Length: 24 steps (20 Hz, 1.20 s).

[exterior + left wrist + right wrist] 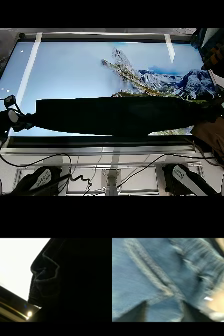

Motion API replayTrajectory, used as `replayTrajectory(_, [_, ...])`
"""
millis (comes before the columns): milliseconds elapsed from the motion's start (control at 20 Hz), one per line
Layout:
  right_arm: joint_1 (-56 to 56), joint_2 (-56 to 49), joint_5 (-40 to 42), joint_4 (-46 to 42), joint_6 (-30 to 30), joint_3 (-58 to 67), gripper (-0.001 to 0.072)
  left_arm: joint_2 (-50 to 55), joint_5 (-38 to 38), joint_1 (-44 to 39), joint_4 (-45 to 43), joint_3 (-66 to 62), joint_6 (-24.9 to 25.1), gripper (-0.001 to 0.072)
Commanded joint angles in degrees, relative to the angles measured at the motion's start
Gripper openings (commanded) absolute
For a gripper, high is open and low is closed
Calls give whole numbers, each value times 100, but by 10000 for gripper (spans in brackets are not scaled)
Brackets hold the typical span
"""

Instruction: Fold the clothes and pants, and hang the long-sleeved shirts on hangers.

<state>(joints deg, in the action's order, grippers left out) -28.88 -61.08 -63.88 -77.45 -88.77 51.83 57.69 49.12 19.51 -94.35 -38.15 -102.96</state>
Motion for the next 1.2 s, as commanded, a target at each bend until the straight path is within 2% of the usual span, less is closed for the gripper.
replayTrajectory(0, [72, 20, 485, 2081, 0, 256, 335, -31, -343, -42, 13, -450, 48, 24])
replayTrajectory(50, [254, 17, 876, 2592, 125, 262, 333, -31, -352, -105, 74, -656, 48, 24])
replayTrajectory(100, [518, 7, 1239, 2859, 269, 262, 281, -31, -354, -195, 164, -844, 50, 24])
replayTrajectory(150, [931, -28, 1622, 2966, 295, 262, 66, -31, -352, -334, 247, -1021, 52, 24])
replayTrajectory(300, [2551, -358, 2879, 3161, 264, 267, 71, -205, -407, -927, 269, -1263, 50, 24])
replayTrajectory(400, [3727, -885, 3379, 3265, 223, 448, 70, -531, -566, -1320, 291, -1268, 48, 24])
replayTrajectory(600, [5659, -2656, 3303, 3263, 179, 1895, 70, -1445, -942, -2041, 286, -1268, 48, 24])
replayTrajectory(800, [6828, -4197, 2721, 3263, -105, 3235, 70, -2164, -1875, -2264, 289, -1268, 46, 25])
replayTrajectory(950, [7414, -4664, 2555, 3414, -354, 3532, 70, -2249, -2107, -2269, 433, -1259, 44, 24])
replayTrajectory(1150, [7853, -4684, 2516, 3187, -313, 3683, 71, -1974, -2103, -2282, 1449, -1178, 46, 24])
